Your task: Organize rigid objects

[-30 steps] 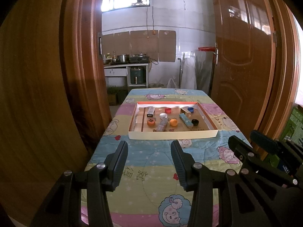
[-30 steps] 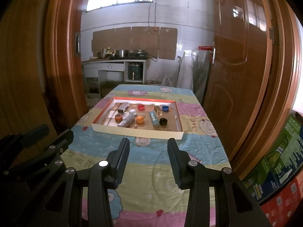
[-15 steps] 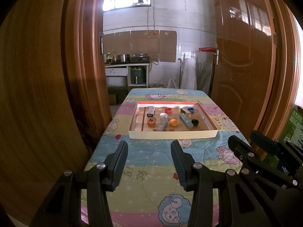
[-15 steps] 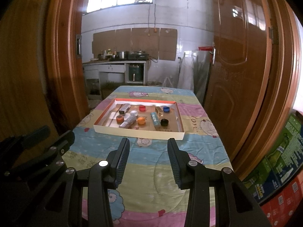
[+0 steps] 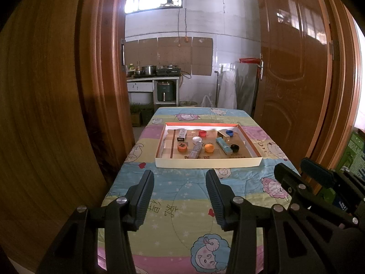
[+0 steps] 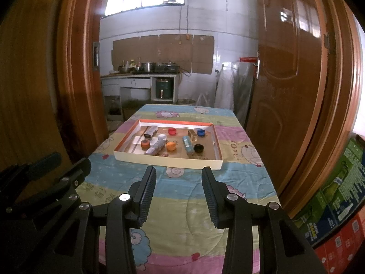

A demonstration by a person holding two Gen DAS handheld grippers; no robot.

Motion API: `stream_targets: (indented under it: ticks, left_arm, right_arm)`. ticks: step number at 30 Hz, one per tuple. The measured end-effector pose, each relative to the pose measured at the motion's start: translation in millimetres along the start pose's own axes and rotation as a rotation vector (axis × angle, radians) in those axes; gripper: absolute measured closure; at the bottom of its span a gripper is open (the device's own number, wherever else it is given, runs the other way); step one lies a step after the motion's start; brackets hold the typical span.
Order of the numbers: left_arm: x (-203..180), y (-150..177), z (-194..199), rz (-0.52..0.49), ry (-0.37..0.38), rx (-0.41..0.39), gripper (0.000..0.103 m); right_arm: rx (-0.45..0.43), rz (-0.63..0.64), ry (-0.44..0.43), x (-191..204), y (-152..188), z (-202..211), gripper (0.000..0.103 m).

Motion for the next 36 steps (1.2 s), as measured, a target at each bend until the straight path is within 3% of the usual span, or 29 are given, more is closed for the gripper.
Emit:
stream_targets:
  ticks: [36]
  left_arm:
    - [-1.6, 0.1, 1.8, -0.001, 0.001, -0.002, 0.056]
  right_arm:
    - [0.001, 0.004, 0.001, 3.0, 1.0, 0.2, 0.06]
Point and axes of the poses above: each gripper's, at about its wrist camera, not at the fingertips, and z roughly against the way its jaws point, x to its left, y to its underside, the point moved 6 cm from there along -z, roughly the way its jaws point, and after that the axes turned 2 degrees about -x, right-handed, at the moved point
